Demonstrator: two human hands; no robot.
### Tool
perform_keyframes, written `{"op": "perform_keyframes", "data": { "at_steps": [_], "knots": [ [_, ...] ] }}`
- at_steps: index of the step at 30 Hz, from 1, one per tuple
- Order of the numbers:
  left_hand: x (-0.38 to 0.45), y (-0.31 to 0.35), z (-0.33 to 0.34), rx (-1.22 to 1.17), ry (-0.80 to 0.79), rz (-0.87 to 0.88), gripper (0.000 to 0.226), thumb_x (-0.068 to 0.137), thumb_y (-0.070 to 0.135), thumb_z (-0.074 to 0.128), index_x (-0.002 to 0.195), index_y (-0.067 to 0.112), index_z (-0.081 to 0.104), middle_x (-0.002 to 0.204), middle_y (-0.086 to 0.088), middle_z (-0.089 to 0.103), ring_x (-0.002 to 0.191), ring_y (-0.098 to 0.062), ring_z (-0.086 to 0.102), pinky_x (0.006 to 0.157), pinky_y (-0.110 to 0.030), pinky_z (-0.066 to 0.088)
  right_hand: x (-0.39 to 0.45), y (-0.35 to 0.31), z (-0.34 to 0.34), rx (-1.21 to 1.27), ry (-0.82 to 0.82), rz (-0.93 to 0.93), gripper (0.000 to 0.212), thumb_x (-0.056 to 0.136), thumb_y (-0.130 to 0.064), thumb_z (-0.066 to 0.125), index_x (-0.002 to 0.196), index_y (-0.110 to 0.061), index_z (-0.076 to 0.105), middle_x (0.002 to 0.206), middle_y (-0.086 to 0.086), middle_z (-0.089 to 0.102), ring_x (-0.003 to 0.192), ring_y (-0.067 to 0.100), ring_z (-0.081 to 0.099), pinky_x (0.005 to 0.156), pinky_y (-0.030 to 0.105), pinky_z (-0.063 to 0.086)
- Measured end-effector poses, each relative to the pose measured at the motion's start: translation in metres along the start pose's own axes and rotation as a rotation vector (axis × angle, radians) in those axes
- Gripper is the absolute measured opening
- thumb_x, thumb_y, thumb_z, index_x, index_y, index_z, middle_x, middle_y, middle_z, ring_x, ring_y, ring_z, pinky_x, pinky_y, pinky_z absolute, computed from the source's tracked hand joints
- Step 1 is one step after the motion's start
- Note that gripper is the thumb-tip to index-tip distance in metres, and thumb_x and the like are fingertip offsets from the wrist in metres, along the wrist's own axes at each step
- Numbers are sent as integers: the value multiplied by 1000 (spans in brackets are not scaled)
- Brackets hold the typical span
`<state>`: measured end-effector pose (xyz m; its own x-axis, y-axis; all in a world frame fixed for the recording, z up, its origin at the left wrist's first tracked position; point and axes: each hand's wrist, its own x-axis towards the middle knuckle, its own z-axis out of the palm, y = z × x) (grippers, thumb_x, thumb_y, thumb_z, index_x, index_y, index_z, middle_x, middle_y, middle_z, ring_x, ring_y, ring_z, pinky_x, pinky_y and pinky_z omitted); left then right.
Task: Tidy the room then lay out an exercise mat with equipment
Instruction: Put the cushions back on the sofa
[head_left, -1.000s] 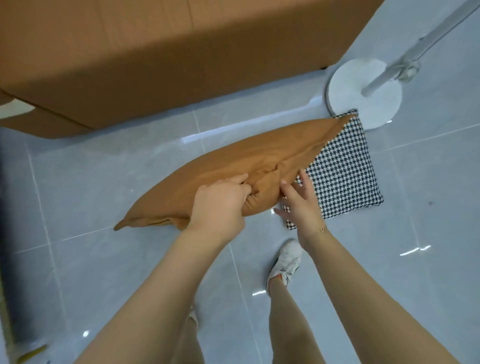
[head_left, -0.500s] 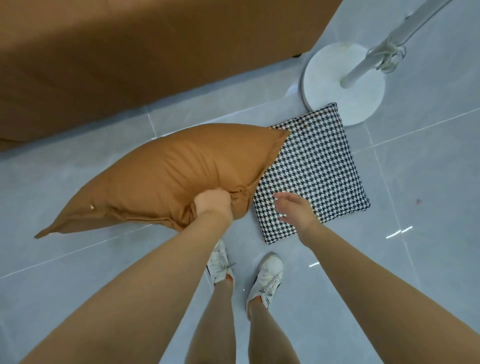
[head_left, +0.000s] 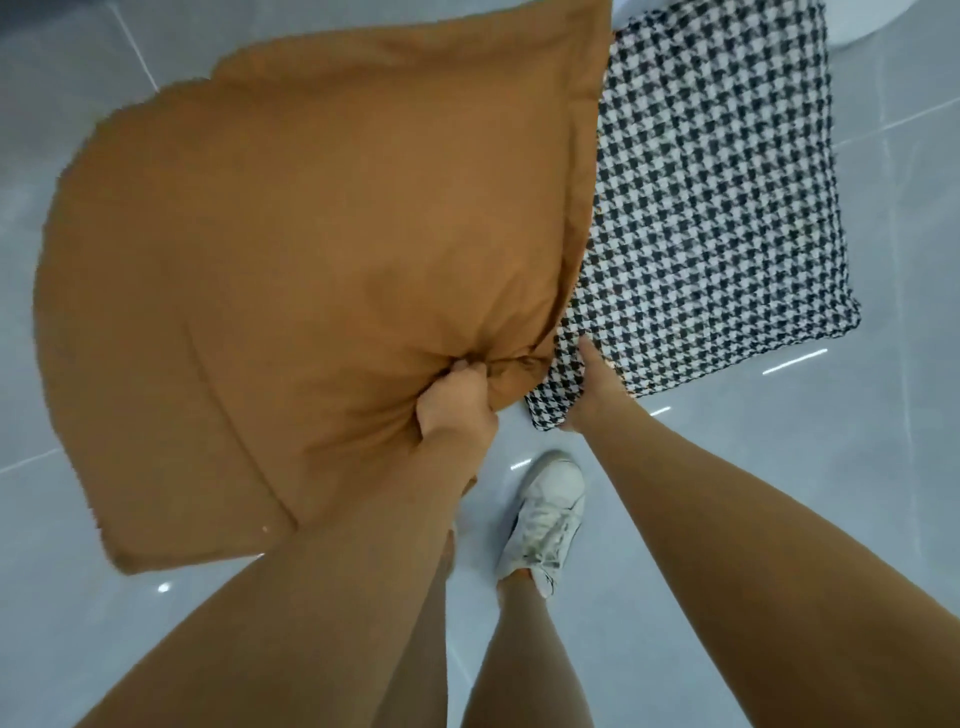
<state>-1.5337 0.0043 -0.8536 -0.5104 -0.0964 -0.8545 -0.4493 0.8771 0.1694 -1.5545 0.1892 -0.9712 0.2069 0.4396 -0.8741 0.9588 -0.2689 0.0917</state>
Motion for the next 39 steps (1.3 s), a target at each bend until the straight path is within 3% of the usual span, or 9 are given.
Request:
{"op": "perform_keyframes", "data": {
  "at_steps": [4,7,14,17,20,27,29,32,39],
  "knots": [
    [-3,-5,3,-19,29,-52,33,86,14,55,119,12,50,127,-8,44,110,-30,50,73,-34,39,-87,-5,-2,102,-53,-83,67,54,-43,87,105,-11,57,100,10,70,85,30,69,80,46,57],
    [-20,10,-16,-69,18,-108,33,86,15,54,119,11,50,126,-10,44,114,-33,48,77,-34,39,-132,-12,-12,200,23,-155,36,69,-19,78,84,-9,47,99,12,64,87,29,65,81,45,57],
    [-106,21,-62,-59,109,-136,34,85,12,53,119,10,52,129,-8,45,111,-31,50,74,-32,40,-255,-12,-68,200,178,-450,54,78,1,64,130,-2,47,97,2,49,90,17,46,88,33,44],
    [-156,17,-90,-76,173,-147,28,83,9,51,111,11,55,120,-8,52,103,-29,56,68,-30,36,-314,5,-100,-19,247,-693,36,80,-4,58,115,-4,51,86,1,48,82,21,53,76,30,42],
    [-213,11,-131,-79,245,-163,23,82,8,52,104,12,56,114,-7,56,96,-29,58,63,-30,35,-361,30,-136,-318,234,-908,19,76,-5,54,89,-14,45,97,11,59,79,30,59,65,30,45],
    [-335,-26,-230,-166,407,-216,27,82,9,55,108,11,59,109,-15,60,97,-34,59,65,-32,40,-475,59,-212,-721,219,-1138,28,73,3,52,94,-14,56,87,-1,58,73,24,58,52,26,39],
    [-379,-40,-260,-269,483,-257,24,79,4,55,102,8,60,102,-19,63,92,-37,59,64,-30,37,-509,69,-230,-767,194,-1194,23,68,3,52,83,-14,55,77,-1,58,65,23,55,46,23,30],
    [-448,-67,-295,-452,614,-411,32,76,-1,57,106,10,60,102,-22,64,94,-41,60,68,-34,41,-571,89,-247,-780,80,-1206,20,63,-1,57,75,-16,53,68,1,60,59,24,56,48,27,40],
    [-558,-80,-315,-964,765,-489,53,65,-1,70,116,12,59,102,-13,66,96,-35,60,78,-39,47,-684,118,-267,-712,-125,-1190,27,63,-6,69,83,-20,57,74,-3,64,63,13,57,53,23,37]
  ]
}}
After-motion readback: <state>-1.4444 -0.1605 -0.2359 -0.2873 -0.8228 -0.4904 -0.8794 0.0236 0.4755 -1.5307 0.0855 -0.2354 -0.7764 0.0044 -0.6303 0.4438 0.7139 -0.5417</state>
